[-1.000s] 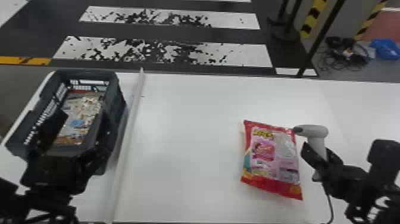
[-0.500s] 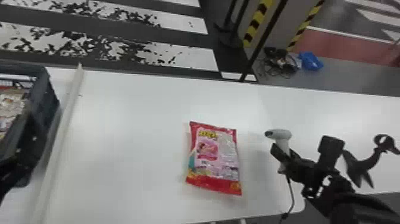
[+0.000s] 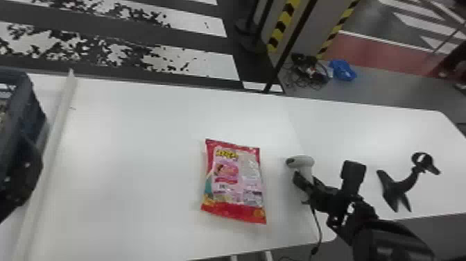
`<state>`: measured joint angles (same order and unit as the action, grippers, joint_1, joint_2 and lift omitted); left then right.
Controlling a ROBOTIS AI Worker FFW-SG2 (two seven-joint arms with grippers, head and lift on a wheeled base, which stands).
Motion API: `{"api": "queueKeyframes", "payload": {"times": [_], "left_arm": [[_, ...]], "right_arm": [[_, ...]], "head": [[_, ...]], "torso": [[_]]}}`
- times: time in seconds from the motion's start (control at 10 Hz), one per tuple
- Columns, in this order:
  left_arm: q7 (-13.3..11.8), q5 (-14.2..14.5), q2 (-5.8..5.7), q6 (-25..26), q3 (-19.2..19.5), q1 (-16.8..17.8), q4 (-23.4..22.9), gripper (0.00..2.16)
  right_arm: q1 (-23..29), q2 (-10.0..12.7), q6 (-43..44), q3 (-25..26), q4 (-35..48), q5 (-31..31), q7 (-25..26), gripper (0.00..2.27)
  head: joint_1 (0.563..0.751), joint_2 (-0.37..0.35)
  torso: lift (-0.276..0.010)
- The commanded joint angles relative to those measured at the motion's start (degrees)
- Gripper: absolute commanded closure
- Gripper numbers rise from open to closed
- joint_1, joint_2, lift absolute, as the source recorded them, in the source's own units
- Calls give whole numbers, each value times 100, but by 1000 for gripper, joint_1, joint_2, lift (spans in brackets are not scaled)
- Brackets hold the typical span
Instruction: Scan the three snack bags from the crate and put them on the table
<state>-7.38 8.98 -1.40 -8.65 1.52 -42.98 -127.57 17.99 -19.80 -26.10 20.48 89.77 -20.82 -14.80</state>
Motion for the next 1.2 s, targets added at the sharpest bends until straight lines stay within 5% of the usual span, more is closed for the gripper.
{"api": "queueKeyframes", "payload": {"times": [0.0, 0.1, 0.4, 0.6, 0.8, 1.1], "left_arm": [[0, -1, 0, 0, -3, 0, 13, 36], [0, -1, 0, 0, -3, 0, 4, 36], [0, -1, 0, 0, -12, 27, -22, 36], [17, -54, 0, 0, -47, 53, -5, 36], [26, -98, 0, 0, -82, 62, -22, 36], [26, -116, -18, 0, -73, 0, -49, 36]], "right_arm": [[-6, -6, 100, -27, -30, 26, -67, 900], [-6, -32, 100, -9, 5, 17, -94, -1], [504, -41, -182, 457, 1359, -317, -243, 36], [565, -41, -2238, 923, 2396, -616, -1368, 60], [319, -50, -3328, 843, 2536, -572, -2098, 63], [-322, -375, -4312, 246, 1868, -229, -2932, 73]], "head": [[695, -350], [695, -350], [695, -350], [695, -337], [695, -281], [695, -204]], "torso": [[-94], [-94], [-94], [-94], [-94], [-94]]}}
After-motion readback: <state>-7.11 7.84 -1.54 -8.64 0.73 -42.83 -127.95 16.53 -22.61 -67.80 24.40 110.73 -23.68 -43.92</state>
